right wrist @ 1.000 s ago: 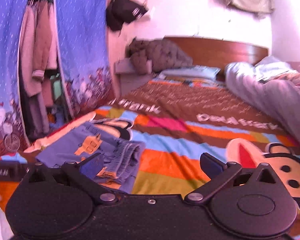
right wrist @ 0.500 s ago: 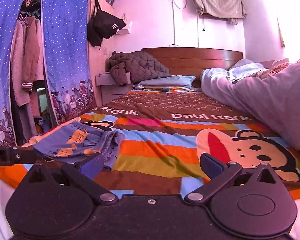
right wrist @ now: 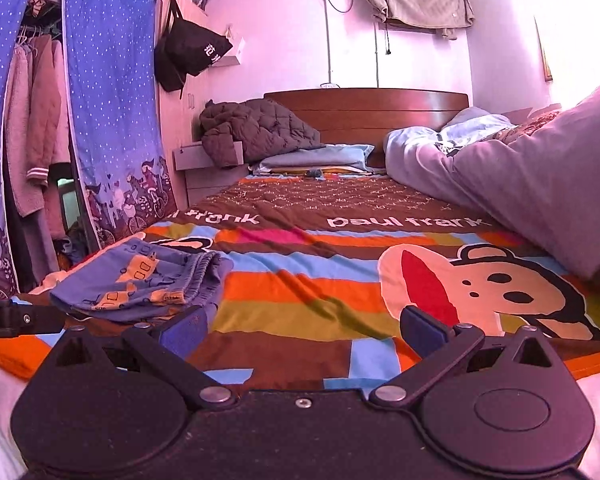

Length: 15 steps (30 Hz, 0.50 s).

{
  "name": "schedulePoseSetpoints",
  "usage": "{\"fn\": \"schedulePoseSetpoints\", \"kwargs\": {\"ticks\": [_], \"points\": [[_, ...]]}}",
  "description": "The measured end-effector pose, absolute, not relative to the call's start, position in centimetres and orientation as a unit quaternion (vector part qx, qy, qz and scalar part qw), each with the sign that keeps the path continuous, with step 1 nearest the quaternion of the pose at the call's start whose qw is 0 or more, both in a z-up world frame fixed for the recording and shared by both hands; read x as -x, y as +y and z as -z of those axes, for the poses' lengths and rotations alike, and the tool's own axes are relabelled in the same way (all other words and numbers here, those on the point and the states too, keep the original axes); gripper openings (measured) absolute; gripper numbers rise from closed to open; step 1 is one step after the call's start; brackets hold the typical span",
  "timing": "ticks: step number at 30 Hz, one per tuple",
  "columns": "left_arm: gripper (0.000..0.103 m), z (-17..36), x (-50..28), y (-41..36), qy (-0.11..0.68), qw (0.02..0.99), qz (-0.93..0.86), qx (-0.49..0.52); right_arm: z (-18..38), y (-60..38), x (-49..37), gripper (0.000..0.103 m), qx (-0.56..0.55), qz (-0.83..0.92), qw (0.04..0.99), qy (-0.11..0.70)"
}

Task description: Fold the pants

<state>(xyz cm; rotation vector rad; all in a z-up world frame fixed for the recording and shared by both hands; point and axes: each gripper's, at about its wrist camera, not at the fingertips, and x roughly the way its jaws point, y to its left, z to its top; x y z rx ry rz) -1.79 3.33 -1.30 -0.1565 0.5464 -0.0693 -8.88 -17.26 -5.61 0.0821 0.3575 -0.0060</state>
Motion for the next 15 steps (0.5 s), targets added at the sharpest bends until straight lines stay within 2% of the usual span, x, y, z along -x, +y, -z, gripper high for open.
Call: {"fn": "schedulePoseSetpoints", "kwargs": {"ticks": [15], "points": [[0.103, 1.5, 1.51, 3.2, 0.273, 0.959, 0.021, 0.067, 5.97, -17.5, 8.5, 0.102, -0.053, -0.002, 0.983, 0.176]]}}
